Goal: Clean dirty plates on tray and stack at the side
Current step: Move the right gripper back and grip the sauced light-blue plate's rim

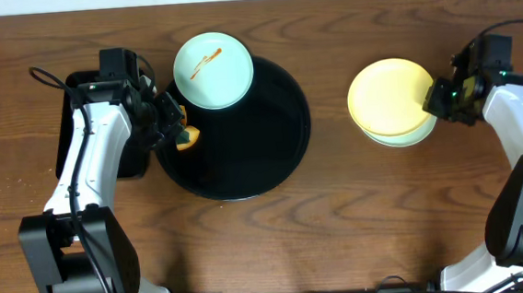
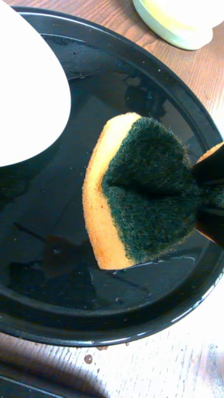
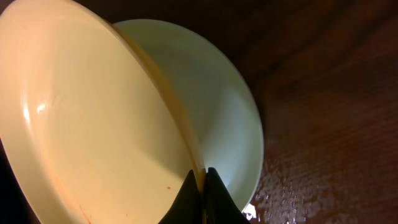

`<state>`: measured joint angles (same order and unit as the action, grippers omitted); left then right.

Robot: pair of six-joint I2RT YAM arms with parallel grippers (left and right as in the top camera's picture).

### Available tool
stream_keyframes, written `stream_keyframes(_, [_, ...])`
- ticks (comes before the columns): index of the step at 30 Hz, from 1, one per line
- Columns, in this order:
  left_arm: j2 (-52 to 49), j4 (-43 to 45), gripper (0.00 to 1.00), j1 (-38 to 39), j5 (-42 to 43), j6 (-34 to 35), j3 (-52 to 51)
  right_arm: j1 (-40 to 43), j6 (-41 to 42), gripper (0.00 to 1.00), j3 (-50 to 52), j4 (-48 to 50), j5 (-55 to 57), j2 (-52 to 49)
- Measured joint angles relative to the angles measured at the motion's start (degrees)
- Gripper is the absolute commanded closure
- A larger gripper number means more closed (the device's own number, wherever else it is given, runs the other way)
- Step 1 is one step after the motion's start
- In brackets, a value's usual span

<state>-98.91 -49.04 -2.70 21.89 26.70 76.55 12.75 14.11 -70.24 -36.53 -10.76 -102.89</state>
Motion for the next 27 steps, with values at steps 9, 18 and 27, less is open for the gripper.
stream_keyframes(9, [0.00, 0.00, 0.92, 0.00, 0.00, -0.02, 0.00, 0.04, 2.14, 0.91, 2.16, 2.86, 4.50, -1.01])
stream_keyframes(18, [0.00, 0.00, 0.92, 0.00, 0.00, -0.02, 0.00, -0.02, 1.33, 0.05, 1.88, 0.35, 4.74, -0.98])
stream_keyframes(27, [0.00, 0.00, 0.92, 0.00, 0.00, -0.02, 0.00, -9.40, -2.12, 0.04, -11.04, -7.15, 0.83, -1.01])
